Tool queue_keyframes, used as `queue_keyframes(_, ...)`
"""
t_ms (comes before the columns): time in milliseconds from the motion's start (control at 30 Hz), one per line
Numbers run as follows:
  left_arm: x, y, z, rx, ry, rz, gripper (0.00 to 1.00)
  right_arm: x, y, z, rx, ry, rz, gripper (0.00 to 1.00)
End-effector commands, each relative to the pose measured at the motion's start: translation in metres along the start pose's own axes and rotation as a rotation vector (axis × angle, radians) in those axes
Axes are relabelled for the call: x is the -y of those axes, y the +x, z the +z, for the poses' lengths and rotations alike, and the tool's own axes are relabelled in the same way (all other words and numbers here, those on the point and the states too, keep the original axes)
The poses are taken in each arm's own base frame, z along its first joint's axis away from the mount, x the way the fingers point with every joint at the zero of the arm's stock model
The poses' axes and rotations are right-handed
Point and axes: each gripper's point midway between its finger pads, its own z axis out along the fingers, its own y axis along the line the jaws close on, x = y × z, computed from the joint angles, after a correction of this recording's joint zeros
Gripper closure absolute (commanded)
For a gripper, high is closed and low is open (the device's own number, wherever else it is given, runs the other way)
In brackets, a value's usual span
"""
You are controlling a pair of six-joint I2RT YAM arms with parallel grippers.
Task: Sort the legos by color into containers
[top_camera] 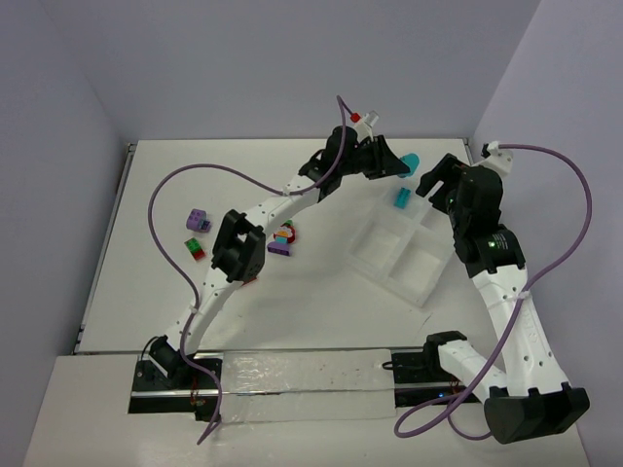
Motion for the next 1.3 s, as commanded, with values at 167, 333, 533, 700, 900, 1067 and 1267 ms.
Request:
queue_keyframes(167, -0.01, -0.006, 0.022, 0.116, 0.01, 0.05, 0.73, -0.002, -0.001, -0.008, 0.018, -0.032, 0.029, 0.21)
queue_keyframes(333, -0.014, -0.002, 0.025, 0.114, 0.016, 0.048, 0.38, -0.003, -0.005, -0.007, 0.026, -0.032, 0.015, 0.21)
queue_keyframes(533, -0.005, -0.002, 0.025, 0.111, 0.029, 0.062, 0.17, -0.006, -0.004, -0.007, 0.017, -0.045, 0.014, 0.21)
queue_keyframes(700, 0.03, -0.021, 0.01, 0.127, 0.059, 0.118, 0.17, -0.011, -0.003, -0.006, 0.0, -0.065, 0.013, 0.21)
queue_keyframes(900, 0.066, -0.048, -0.044, 0.136, -0.015, 0.243, 0.17, -0.019, -0.008, -0.007, -0.002, -0.092, 0.017, 0.21)
queue_keyframes(1067, 0.014, -0.077, -0.124, 0.133, -0.331, 0.21, 0.17, -0.035, -0.002, -0.008, -0.02, -0.186, 0.014, 0.21)
queue_keyframes(1267, -0.048, -0.103, -0.25, 0.22, -0.737, 0.199, 0.15, -0.092, 0.054, -0.001, -0.174, -0.298, -0.131, 0.2)
